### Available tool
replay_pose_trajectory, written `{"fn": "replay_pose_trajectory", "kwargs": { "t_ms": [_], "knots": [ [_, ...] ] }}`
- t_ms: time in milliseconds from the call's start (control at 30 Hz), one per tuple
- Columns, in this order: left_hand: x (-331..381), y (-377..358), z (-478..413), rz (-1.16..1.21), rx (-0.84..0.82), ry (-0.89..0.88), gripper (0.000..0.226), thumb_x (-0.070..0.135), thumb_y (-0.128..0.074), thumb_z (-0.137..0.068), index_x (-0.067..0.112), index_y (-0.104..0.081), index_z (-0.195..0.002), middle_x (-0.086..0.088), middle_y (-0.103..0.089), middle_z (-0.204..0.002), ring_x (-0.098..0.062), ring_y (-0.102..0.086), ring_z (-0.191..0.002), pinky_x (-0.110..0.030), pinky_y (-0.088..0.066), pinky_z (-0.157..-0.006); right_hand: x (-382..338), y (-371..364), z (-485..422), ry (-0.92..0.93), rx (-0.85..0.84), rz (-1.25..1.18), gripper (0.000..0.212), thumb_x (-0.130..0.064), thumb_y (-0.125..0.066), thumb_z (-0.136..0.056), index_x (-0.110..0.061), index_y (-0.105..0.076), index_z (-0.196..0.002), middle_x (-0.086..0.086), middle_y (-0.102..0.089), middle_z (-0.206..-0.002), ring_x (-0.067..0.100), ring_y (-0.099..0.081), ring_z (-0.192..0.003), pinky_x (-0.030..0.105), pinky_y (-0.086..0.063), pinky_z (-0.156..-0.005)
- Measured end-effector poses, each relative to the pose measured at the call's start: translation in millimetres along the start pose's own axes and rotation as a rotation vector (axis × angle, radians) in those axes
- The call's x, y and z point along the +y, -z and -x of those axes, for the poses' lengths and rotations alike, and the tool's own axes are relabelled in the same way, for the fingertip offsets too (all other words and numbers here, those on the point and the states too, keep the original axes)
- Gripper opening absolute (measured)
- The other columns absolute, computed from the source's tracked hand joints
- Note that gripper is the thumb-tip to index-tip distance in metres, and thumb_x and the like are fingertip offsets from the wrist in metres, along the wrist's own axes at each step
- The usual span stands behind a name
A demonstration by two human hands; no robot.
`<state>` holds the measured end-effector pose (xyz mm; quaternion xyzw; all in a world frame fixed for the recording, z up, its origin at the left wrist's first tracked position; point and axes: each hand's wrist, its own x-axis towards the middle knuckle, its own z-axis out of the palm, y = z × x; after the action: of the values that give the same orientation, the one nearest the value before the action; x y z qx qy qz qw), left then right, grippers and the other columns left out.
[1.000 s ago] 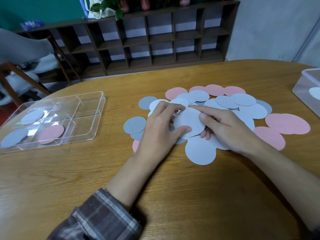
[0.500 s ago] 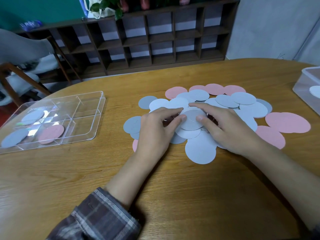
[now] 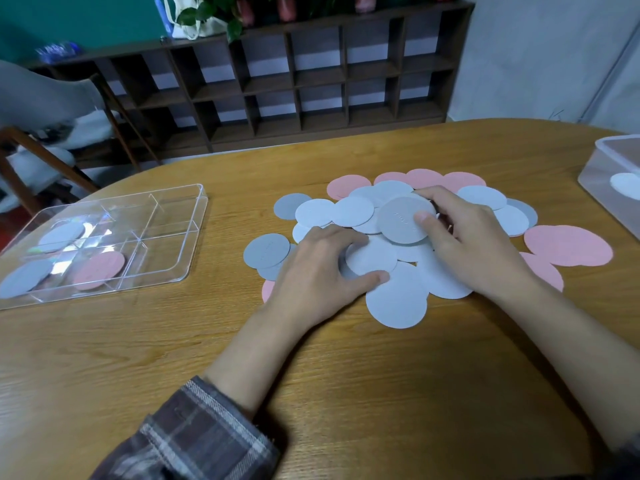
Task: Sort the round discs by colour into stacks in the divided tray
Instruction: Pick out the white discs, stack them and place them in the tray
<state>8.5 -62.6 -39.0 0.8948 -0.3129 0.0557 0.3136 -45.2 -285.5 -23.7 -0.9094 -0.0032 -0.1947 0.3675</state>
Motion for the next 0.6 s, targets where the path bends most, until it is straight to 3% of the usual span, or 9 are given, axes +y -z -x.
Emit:
{"fn": "replay_pose_trajectory", "kwargs": {
  "t_ms": [100, 233, 367, 533, 600],
  "knots": [
    [-2.3, 1.6, -1.0, 0.035, 0.026, -0.004, 0.038, 0.046, -0.082, -0.082, 0.029, -0.072, -0.115, 0.019, -0.069, -0.114, -0.004, -0.058, -0.109, -0.025, -0.046, -0.091, 0.0, -1.0, -0.5, -0.008, 0.009, 0.004, 0.028, -0.023, -0.050, -0.105, -0.027, -0.061, -0.130, 0.004, -0.071, -0.096, 0.017, -0.059, -0.082, 0.032, -0.046, -0.076],
    [0.0, 3.9, -1.8, 0.165, 0.040, 0.021, 0.044, 0.029, -0.088, -0.079, 0.028, -0.072, -0.120, 0.013, -0.065, -0.109, 0.007, -0.057, -0.096, -0.004, -0.038, -0.081, 0.2, -2.1, -0.2, 0.002, 0.018, 0.002, 0.029, -0.022, -0.051, -0.105, -0.028, -0.062, -0.131, 0.001, -0.071, -0.099, 0.017, -0.059, -0.084, 0.038, -0.048, -0.079],
    [0.6, 5.8, -4.2, 0.289, 0.118, 0.043, 0.040, 0.013, -0.086, -0.080, 0.026, -0.074, -0.116, 0.010, -0.065, -0.104, -0.006, -0.062, -0.089, -0.011, -0.042, -0.075, 0.4, -3.2, -0.4, 0.014, 0.021, 0.010, 0.038, -0.023, -0.051, -0.105, -0.034, -0.058, -0.141, 0.002, -0.072, -0.112, 0.021, -0.061, -0.095, 0.042, -0.051, -0.085],
    [4.8, 8.7, -4.7, 0.448, 0.157, 0.075, 0.031, 0.007, -0.082, -0.085, 0.024, -0.076, -0.110, 0.003, -0.069, -0.094, -0.008, -0.064, -0.082, -0.015, -0.045, -0.069, -2.3, -5.7, 1.6, 0.012, -0.051, -0.038, 0.042, -0.025, -0.049, -0.107, -0.041, -0.054, -0.145, 0.008, -0.066, -0.081, 0.026, -0.061, -0.079, 0.041, -0.049, -0.078],
    [6.2, 9.4, -4.1, 0.474, 0.167, 0.077, 0.028, 0.007, -0.082, -0.086, 0.022, -0.076, -0.109, 0.006, -0.066, -0.089, -0.006, -0.063, -0.080, -0.014, -0.044, -0.068, -5.1, -7.1, 3.0, 0.005, -0.087, -0.089, 0.041, -0.023, -0.047, -0.108, -0.041, -0.056, -0.143, 0.014, -0.064, -0.078, 0.029, -0.060, -0.076, 0.043, -0.050, -0.074]
  ]
}}
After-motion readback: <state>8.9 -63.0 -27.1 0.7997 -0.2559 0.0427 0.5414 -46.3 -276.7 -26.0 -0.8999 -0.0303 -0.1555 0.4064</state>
